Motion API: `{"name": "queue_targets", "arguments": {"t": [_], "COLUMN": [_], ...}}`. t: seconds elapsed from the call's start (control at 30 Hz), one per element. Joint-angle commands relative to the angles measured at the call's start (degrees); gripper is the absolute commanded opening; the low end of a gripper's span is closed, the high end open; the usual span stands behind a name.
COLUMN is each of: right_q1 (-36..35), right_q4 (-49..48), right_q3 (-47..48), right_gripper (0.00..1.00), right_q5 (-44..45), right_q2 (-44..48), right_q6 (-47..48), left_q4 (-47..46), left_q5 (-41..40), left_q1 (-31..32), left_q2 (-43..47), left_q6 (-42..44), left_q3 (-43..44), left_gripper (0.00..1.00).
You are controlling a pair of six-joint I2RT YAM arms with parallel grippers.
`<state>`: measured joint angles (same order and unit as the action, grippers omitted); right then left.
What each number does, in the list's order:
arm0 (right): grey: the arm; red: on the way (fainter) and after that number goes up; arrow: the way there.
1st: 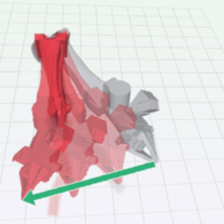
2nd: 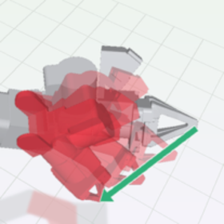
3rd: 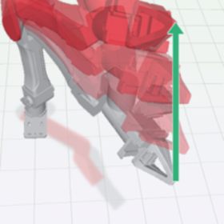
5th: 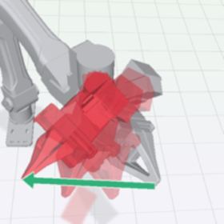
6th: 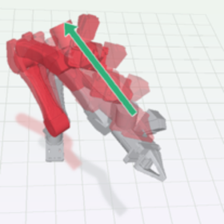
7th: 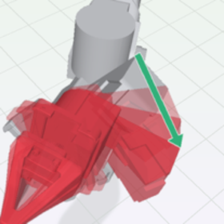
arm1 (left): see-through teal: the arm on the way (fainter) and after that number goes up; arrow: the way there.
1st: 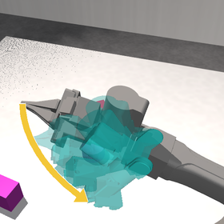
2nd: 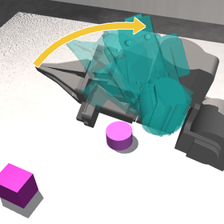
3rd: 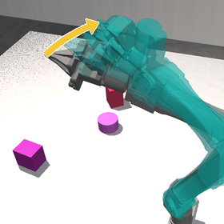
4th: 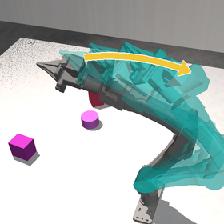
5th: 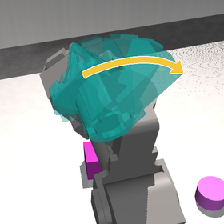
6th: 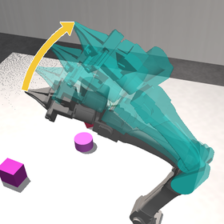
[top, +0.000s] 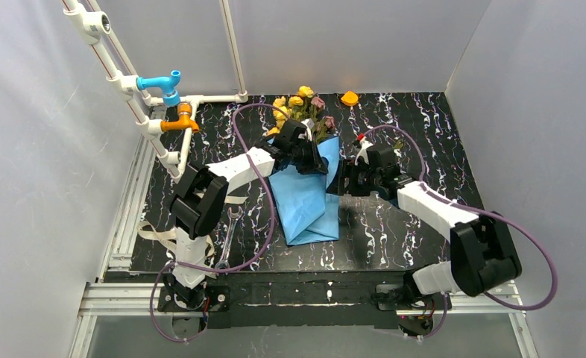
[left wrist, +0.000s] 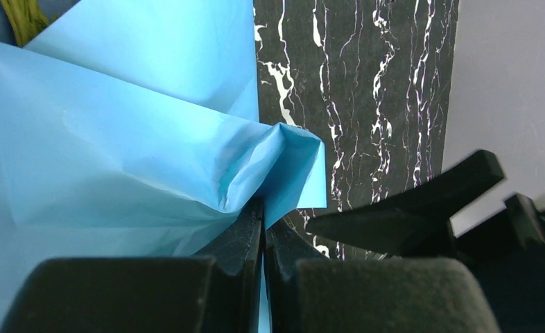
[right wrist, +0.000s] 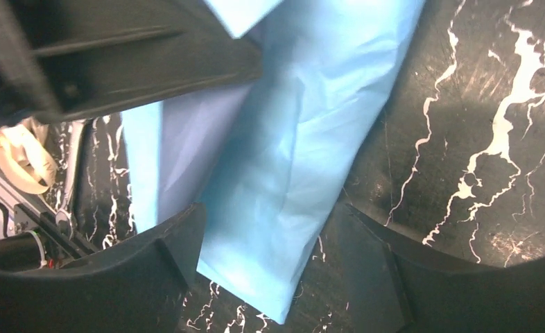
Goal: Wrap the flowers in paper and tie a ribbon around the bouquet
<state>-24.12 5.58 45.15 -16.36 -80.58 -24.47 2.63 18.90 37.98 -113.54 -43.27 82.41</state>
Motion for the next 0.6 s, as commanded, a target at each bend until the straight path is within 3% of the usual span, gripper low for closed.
{"name": "queue_targets", "arguments": {"t": [0.0,0.17,0.37,0.43,0.57], "right_q1": [0.55,0.75,0.74,0.69,0.39], "right_q4": [-2.65,-8.76,-9.03,-9.39,-9.95], "right_q3": [-1.88,-3.99,-3.27,-3.1,-2.89], "right_gripper": [0.8,0.85,0.83,0.79,0.63], "right_q5": [-2.48,-8.14,-8.48,-9.17,-9.91], "right_q2": [5.41,6.84,5.22,4.44,1.8], "right_q6": [-1.11,-4.68,-4.98,-5.29,-5.56], "left_q4": [0.13,-0.17,0.55,0.69,0.64], "left_q5": [-0.11,0.21,0.52,0.53,0.4], "left_q1": [0.0,-0.03,-0.01,-0.01,-0.03], "left_q2": [-1.2,-2.31,-3.66,-4.0,-4.34], "left_q6": [0.34,0.06,0.07,0.05,-0.38], "left_q3": [2.73,3.26,4.33,4.58,4.85], "left_gripper": [0.0,0.0,0.0,0.0,0.0]}}
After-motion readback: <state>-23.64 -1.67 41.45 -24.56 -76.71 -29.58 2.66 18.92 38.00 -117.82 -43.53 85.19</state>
